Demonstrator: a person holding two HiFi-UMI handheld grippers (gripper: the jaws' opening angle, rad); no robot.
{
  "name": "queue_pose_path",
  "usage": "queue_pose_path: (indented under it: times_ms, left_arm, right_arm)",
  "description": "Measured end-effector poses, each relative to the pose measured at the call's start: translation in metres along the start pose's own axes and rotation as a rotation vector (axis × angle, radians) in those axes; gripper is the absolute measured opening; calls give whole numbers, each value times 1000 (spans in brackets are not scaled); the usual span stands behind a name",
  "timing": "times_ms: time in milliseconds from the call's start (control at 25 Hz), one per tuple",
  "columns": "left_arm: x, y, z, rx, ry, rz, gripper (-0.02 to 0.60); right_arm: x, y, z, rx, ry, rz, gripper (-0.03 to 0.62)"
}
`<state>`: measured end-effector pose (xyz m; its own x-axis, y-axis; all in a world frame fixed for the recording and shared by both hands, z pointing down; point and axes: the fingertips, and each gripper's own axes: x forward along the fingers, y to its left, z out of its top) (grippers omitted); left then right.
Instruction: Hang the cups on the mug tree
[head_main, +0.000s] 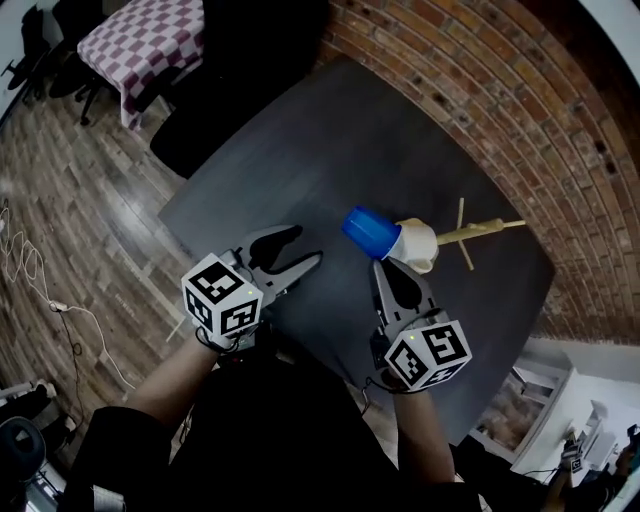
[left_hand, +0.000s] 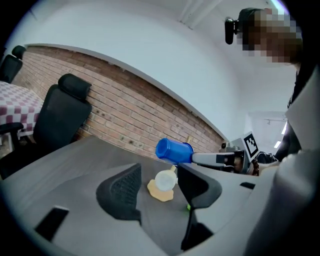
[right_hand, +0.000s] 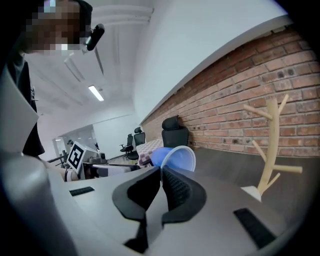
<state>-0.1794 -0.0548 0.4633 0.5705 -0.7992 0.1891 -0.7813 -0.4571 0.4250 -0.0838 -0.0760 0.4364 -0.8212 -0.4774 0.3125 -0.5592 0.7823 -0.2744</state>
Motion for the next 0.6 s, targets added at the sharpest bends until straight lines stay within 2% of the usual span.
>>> queue_pose_path:
  times_ms: [240,400,600]
  left_arm:
    - [41,-54,54,106,-82,-72,234]
    - [63,-86,76,193,-93,-122,234]
    - [88,-107,91,247,-90,-151,233]
  right_arm:
    - [-33,-16,39,-94,-81,10,40]
    - [-47,-25,61,-147,-126,8,40]
    - [-59,-41,83,-184,-168,8,40]
